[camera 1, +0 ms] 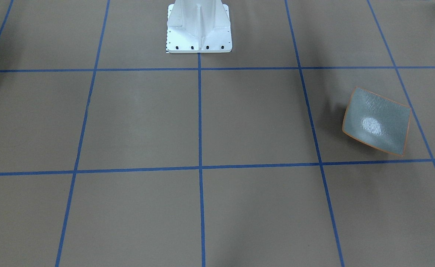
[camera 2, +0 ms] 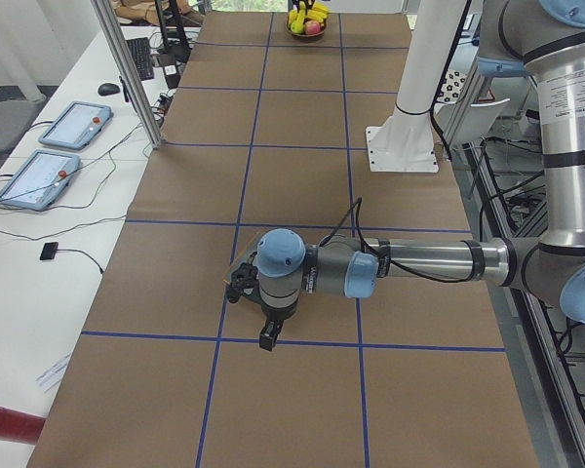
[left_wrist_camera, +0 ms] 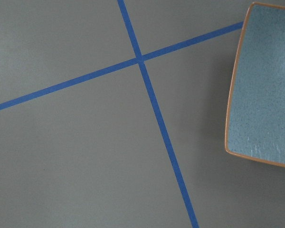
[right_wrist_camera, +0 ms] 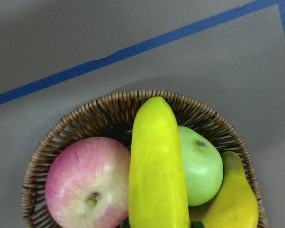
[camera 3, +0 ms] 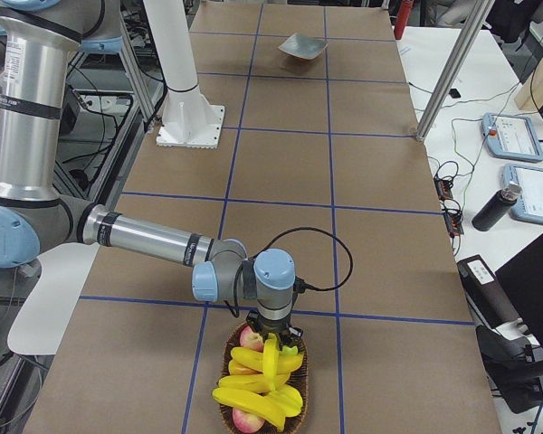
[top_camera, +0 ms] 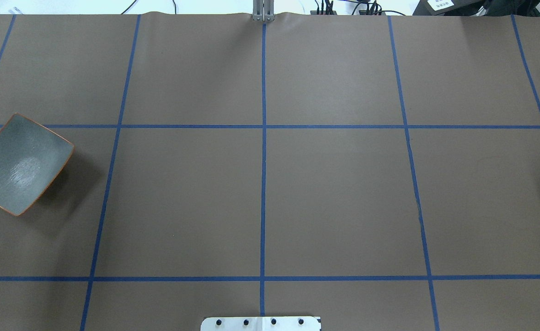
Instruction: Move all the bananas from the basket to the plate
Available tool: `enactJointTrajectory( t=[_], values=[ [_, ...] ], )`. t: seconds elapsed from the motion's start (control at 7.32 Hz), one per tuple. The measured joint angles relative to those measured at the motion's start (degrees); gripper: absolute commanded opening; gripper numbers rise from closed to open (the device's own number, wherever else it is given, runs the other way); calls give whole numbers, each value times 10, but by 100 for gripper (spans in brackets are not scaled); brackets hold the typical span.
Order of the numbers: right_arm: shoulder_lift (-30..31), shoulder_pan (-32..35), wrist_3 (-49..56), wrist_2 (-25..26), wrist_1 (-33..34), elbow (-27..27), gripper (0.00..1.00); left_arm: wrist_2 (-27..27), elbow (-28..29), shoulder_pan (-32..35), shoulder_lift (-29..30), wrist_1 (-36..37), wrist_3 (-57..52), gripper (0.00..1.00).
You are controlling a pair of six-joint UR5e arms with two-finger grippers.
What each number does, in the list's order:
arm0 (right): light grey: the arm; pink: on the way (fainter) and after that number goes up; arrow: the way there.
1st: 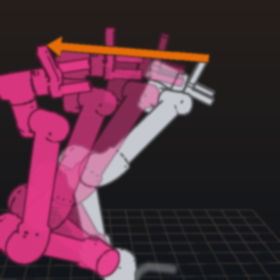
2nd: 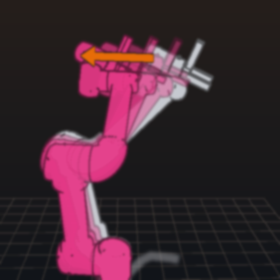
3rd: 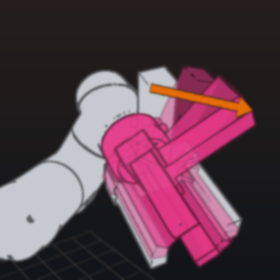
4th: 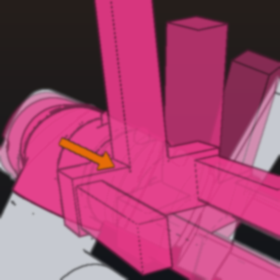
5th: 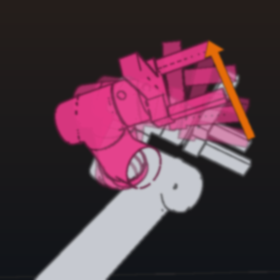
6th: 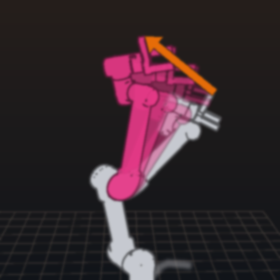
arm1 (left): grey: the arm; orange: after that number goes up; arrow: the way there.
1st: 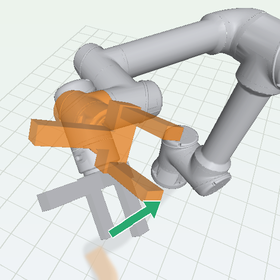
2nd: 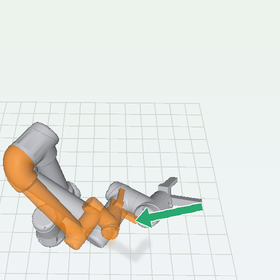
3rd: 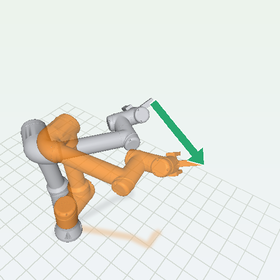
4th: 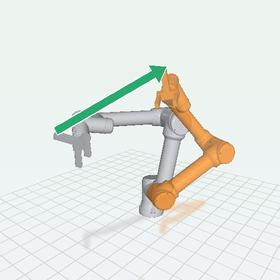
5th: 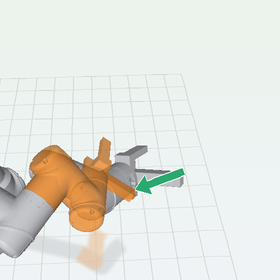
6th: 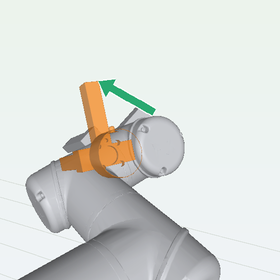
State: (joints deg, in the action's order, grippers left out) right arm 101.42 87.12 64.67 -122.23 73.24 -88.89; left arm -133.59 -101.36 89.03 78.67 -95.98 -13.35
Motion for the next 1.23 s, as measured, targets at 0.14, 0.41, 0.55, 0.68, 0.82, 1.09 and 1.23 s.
enactJointTrajectory(
  t=[0.14, 0.41, 0.55, 0.68, 0.82, 1.09, 1.23],
  values=[
    [-1, 7, -2, 0, 2, -8, 0, 0, 0, 0, 0, 0, 0, 100],
    [-39, 16, -8, -1, 37, -16, 0, 0, -2, 0, -1, -9, -1, 100],
    [-77, 17, -25, -2, 74, -18, 0, 1, 1, 0, -1, -38, 0, 100],
    [-114, 15, -73, -4, 100, -18, 0, 2, 10, 0, 0, -78, 2, 100],
    [-146, 6, -141, -10, 110, -19, 0, 4, 19, 0, 3, -109, 3, 100],
    [-206, -40, -282, -24, 112, -19, 0, 4, 24, 0, 21, -132, 3, 100],
    [-244, -81, -368, -27, 111, -20, 0, 4, 26, 0, 43, -135, 4, 100]
  ],
)
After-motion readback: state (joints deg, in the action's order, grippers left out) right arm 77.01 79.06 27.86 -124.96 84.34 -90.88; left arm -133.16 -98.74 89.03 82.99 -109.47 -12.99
